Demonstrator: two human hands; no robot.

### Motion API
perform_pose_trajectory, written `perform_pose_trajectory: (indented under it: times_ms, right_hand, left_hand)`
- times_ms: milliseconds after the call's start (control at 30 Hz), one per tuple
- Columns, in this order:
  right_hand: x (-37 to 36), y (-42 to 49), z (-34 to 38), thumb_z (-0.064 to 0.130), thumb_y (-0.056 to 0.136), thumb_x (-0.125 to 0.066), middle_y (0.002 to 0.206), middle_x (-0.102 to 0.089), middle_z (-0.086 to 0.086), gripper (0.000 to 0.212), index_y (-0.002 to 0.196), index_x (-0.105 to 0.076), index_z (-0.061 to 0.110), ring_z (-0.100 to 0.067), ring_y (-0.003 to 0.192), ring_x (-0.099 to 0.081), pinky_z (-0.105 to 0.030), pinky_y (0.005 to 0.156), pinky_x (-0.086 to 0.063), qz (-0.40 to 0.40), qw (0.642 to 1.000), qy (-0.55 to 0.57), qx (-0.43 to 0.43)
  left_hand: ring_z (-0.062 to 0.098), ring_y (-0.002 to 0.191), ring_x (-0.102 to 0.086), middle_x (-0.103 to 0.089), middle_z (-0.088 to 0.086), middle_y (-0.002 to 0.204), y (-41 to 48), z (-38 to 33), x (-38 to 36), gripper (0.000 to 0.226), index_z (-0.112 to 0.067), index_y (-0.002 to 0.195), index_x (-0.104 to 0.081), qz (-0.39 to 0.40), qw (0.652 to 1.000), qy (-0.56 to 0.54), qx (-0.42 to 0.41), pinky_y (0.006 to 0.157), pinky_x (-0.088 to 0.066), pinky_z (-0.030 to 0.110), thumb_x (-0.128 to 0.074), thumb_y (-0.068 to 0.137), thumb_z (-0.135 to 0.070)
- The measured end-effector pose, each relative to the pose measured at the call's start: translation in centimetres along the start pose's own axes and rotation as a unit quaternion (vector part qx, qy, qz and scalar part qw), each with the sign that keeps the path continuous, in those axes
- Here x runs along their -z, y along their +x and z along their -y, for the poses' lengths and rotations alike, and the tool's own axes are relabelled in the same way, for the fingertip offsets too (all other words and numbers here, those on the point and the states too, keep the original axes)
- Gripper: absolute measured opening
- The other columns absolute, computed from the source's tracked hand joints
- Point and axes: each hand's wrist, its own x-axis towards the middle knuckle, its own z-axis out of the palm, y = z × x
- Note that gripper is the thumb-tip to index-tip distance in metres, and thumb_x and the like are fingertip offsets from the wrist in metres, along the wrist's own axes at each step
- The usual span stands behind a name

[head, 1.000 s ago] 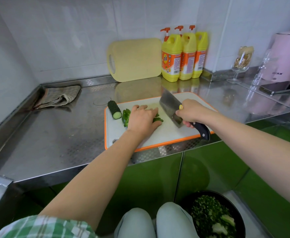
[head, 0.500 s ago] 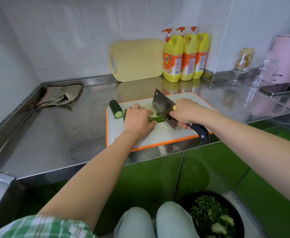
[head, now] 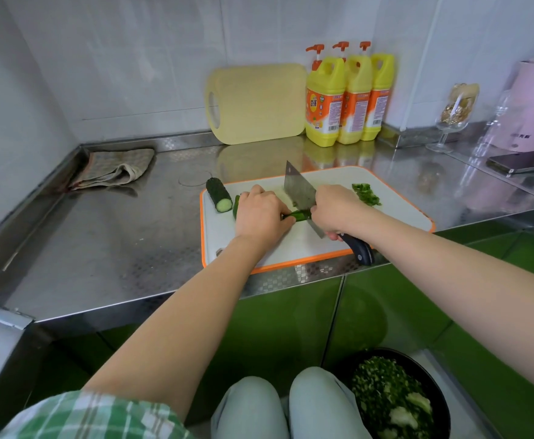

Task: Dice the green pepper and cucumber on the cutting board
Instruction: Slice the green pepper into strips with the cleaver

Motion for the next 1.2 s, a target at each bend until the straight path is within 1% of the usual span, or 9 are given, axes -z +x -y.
perform_pose_trajectory:
  times_ms: [67,200,300,367,467,567,700,933,1200]
  right_hand:
    - [-0.3,0.4,-0.2,0.002,0.086,-0.061,0.067,-0.064,-0.017,0.009,0.081,-0.066,-0.004,-0.031,0.06,-0.062,-0.034,0.068,-0.056,-0.022,1.0,0.021,0.0]
    - [0.4,0.5,-1.0,0.004,0.091,-0.052,0.066,-0.065,-0.017,0.022,0.07,-0.057,0.001,-0.029,0.054,-0.058,-0.031,0.061,-0.053,-0.041,0.998,0.051,0.011]
    - [1.1,0.1,-0.7,0.004,0.091,-0.055,0.046,-0.057,-0.007,0.031,0.06,-0.055,0.004,-0.02,0.047,-0.051,-0.025,0.054,-0.047,-0.011,1.0,0.017,0.012]
    - [0.8,0.0,-0.5,0.004,0.089,-0.059,0.032,-0.05,-0.004,0.028,0.061,-0.059,0.002,-0.02,0.047,-0.051,-0.028,0.064,-0.053,0.006,1.0,-0.016,0.004]
    - [0.2,0.0,-0.3,0.003,0.087,-0.063,0.054,-0.058,-0.012,0.007,0.085,-0.066,-0.004,-0.024,0.049,-0.051,-0.032,0.07,-0.055,0.01,1.0,-0.019,0.011]
    - [0.0,0.2,0.0,0.002,0.088,-0.062,0.061,-0.058,-0.013,0.012,0.095,-0.066,-0.006,-0.023,0.049,-0.051,-0.03,0.064,-0.052,0.016,1.0,-0.001,0.006]
    - [-0.6,0.9,0.3,0.001,0.088,-0.059,0.055,-0.06,-0.014,0.01,0.09,-0.067,-0.005,-0.025,0.048,-0.056,-0.032,0.062,-0.054,-0.017,1.0,0.021,0.001]
    - [0.2,0.9,-0.7,0.0,0.089,-0.056,0.076,-0.07,-0.023,0.014,0.077,-0.062,-0.005,-0.03,0.058,-0.059,-0.033,0.064,-0.054,-0.021,0.998,0.053,0.005]
    - [0.3,0.4,0.0,0.001,0.088,-0.06,0.057,-0.056,-0.011,0.011,0.078,-0.062,-0.002,-0.022,0.049,-0.051,-0.03,0.063,-0.051,0.009,1.0,-0.008,0.015]
  left_hand:
    - [0.027,0.105,-0.047,-0.068,0.001,0.096,-0.1,-0.1,0.1,0.025,-0.03,0.102,-0.076,-0.003,1.0,-0.003,0.002,0.082,-0.032,0.035,-0.061,0.088,-0.044]
    - [0.027,0.106,-0.047,-0.069,0.001,0.097,-0.1,-0.1,0.0,0.025,-0.03,0.103,-0.076,-0.004,1.0,-0.01,0.007,0.084,-0.033,0.036,-0.061,0.088,-0.044]
    - [0.027,0.105,-0.047,-0.069,0.002,0.095,0.0,-0.1,0.0,0.024,-0.03,0.101,-0.076,-0.004,1.0,-0.016,0.011,0.084,-0.034,0.036,-0.062,0.087,-0.043]
    - [0.027,0.105,-0.047,-0.069,0.002,0.094,0.0,-0.1,0.0,0.024,-0.03,0.101,-0.076,-0.002,1.0,-0.015,0.013,0.083,-0.033,0.036,-0.063,0.086,-0.044]
    - [0.027,0.104,-0.046,-0.069,0.002,0.093,0.0,-0.1,0.1,0.023,-0.031,0.1,-0.076,-0.002,1.0,-0.014,0.011,0.081,-0.033,0.035,-0.063,0.086,-0.044]
    - [0.027,0.103,-0.046,-0.068,0.001,0.091,0.0,-0.1,0.2,0.023,-0.032,0.099,-0.077,0.003,1.0,-0.008,0.008,0.078,-0.029,0.034,-0.063,0.086,-0.044]
    - [0.027,0.105,-0.046,-0.069,0.001,0.096,0.0,-0.1,0.2,0.025,-0.031,0.103,-0.076,0.005,1.0,-0.008,0.01,0.08,-0.032,0.035,-0.063,0.087,-0.045]
    - [0.027,0.107,-0.046,-0.069,0.002,0.097,0.0,-0.1,0.1,0.026,-0.03,0.103,-0.076,0.004,1.0,-0.012,0.011,0.084,-0.034,0.036,-0.063,0.087,-0.046]
    - [0.027,0.105,-0.046,-0.068,0.001,0.09,0.0,-0.1,0.1,0.024,-0.029,0.096,-0.077,0.006,1.0,-0.01,0.01,0.082,-0.034,0.035,-0.063,0.086,-0.045]
